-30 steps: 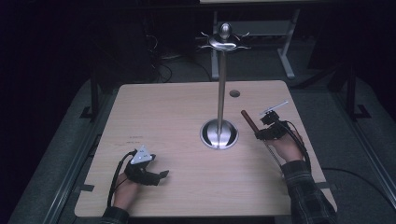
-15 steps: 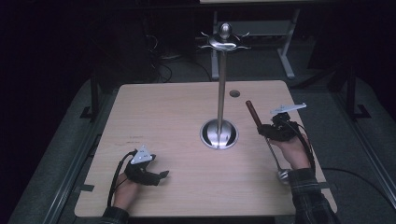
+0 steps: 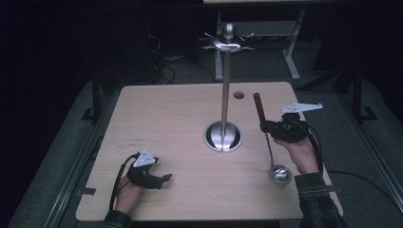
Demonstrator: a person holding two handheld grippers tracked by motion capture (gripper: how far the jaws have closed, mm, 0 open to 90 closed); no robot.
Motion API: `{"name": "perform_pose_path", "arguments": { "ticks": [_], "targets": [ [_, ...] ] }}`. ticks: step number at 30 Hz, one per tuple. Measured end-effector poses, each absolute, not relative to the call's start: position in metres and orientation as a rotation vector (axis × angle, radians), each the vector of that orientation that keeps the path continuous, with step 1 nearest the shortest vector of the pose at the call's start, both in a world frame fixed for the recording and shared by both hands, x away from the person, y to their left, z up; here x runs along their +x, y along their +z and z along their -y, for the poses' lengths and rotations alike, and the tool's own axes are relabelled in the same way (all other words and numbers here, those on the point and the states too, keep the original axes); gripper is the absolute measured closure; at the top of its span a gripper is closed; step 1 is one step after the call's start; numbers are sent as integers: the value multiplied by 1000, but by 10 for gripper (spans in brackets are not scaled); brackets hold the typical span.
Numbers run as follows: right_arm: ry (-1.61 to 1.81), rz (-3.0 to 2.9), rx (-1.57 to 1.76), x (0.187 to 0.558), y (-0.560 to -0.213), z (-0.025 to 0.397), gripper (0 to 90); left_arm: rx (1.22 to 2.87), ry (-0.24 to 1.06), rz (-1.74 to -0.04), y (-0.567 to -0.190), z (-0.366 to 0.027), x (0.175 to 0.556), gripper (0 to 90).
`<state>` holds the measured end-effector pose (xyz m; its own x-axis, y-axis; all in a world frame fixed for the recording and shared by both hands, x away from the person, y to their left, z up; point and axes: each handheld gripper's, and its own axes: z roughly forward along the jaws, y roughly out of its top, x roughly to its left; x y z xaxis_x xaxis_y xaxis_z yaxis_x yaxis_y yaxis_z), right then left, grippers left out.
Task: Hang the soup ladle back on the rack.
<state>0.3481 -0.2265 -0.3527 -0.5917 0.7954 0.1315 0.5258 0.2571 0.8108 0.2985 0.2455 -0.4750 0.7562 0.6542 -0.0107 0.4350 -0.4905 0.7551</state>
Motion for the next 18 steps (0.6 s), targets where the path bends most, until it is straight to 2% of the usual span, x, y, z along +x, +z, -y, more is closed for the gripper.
{"name": "perform_pose_path", "arguments": {
  "ticks": [11,18],
  "targets": [
    [1430,-2139,1126,344,-329,230,741,2165,353,-819,-475,-245,298,140],
    [1535,-2092,1069,346,-300,233,741,2168,356,-814,-475,-245,298,140]
  ]
}}
